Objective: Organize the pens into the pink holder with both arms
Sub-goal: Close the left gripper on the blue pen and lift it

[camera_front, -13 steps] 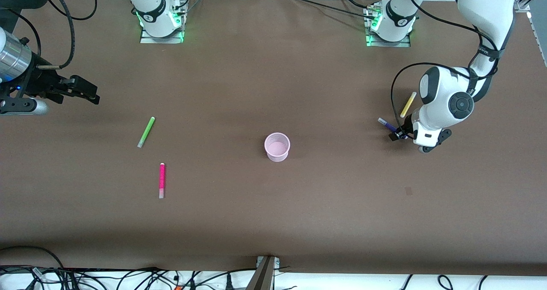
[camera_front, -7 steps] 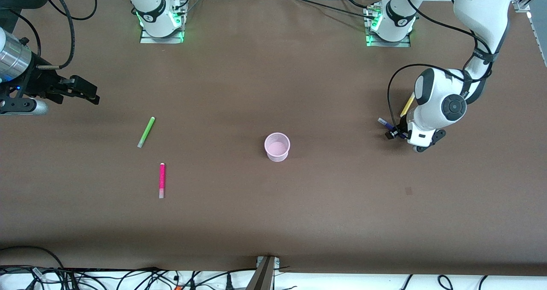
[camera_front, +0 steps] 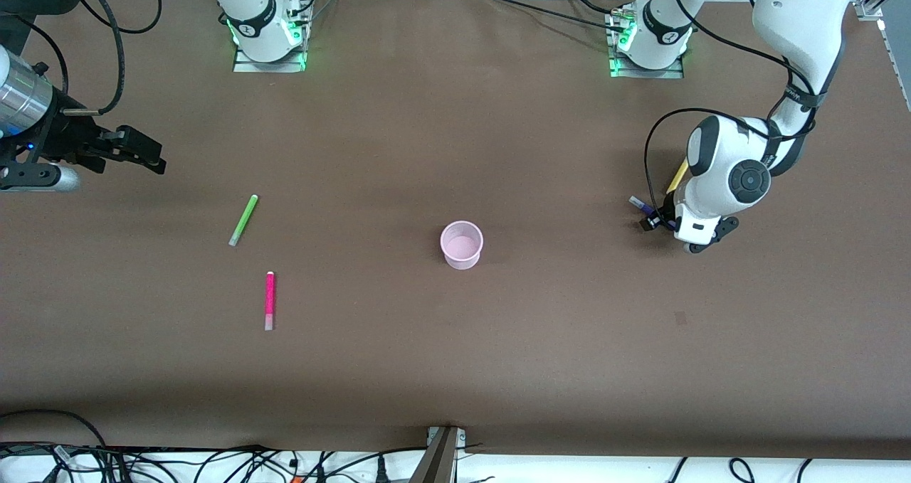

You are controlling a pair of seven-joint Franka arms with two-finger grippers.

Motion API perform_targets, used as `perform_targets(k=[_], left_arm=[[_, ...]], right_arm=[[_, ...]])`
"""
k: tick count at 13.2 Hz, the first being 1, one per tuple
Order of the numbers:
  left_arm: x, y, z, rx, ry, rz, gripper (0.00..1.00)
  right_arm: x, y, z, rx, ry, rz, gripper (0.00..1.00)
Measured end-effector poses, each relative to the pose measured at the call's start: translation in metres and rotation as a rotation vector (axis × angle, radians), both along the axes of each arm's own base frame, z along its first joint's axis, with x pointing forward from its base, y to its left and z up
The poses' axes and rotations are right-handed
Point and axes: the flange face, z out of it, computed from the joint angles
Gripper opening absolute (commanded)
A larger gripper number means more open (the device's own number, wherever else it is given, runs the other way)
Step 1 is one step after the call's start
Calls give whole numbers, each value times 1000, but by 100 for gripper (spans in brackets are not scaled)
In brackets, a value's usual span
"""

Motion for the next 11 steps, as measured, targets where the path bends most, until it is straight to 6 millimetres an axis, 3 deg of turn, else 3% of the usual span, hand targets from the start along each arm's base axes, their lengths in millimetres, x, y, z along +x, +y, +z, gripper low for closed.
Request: perform_targets(k=[3, 6, 9, 11], left_arm=[[-1, 1, -5, 6, 5, -10, 63], [0, 2, -5, 7, 1, -8, 49], [0, 2, -5, 6, -3, -9, 29], [0, 1, -4, 6, -5, -10, 7]], right_arm=[[0, 0, 0, 0, 0, 0, 100], [0, 0, 0, 0, 0, 0, 100], [0, 0, 0, 0, 0, 0, 100], [0, 0, 0, 0, 0, 0, 100]])
